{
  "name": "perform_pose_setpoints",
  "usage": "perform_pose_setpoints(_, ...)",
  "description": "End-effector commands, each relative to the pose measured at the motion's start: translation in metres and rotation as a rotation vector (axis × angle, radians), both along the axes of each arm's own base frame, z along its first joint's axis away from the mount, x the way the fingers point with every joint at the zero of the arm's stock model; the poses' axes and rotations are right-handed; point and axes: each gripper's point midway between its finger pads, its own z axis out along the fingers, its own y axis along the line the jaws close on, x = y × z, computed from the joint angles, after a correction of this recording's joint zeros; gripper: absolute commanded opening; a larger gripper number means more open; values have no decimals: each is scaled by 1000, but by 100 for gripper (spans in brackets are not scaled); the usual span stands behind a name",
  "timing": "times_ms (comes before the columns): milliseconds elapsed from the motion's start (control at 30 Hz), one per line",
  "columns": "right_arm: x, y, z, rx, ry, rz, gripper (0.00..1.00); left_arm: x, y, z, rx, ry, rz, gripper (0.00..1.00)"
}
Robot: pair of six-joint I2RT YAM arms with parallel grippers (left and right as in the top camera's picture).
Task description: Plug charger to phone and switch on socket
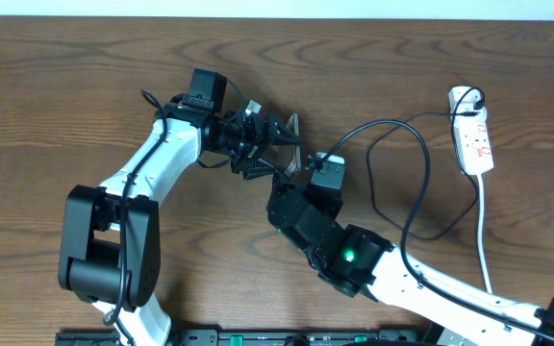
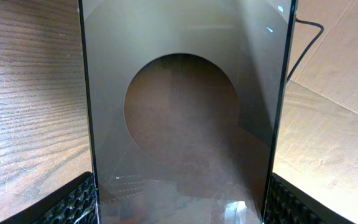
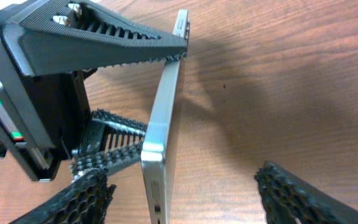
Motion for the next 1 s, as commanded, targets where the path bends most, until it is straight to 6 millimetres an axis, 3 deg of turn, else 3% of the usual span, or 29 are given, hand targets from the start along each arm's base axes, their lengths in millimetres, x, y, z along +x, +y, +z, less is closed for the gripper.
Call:
perform_pose_setpoints(0,9,3,3,-14,-42,-32,70,-1,-2,24,-51,-43,-14,70)
perform_pose_setpoints(167,16,15,-5,11,-58,-33,54,-1,-2,24,-51,-43,-14,70)
perform_pose_setpoints(367,17,15,-10,1,-51,-33,33,-1,-3,24,-51,-43,-14,70)
perform_pose_setpoints(700,14,24,-8,38,-32,3,6,-1,-2,24,-51,-43,-14,70)
perform_pose_setpoints(800,14,24,-8,38,-33,3,1,-1,-2,24,-51,-42,-14,70)
perform_pose_setpoints(967,14,24,-8,38,-33,3,1,-1,-2,24,-51,-43,-14,71)
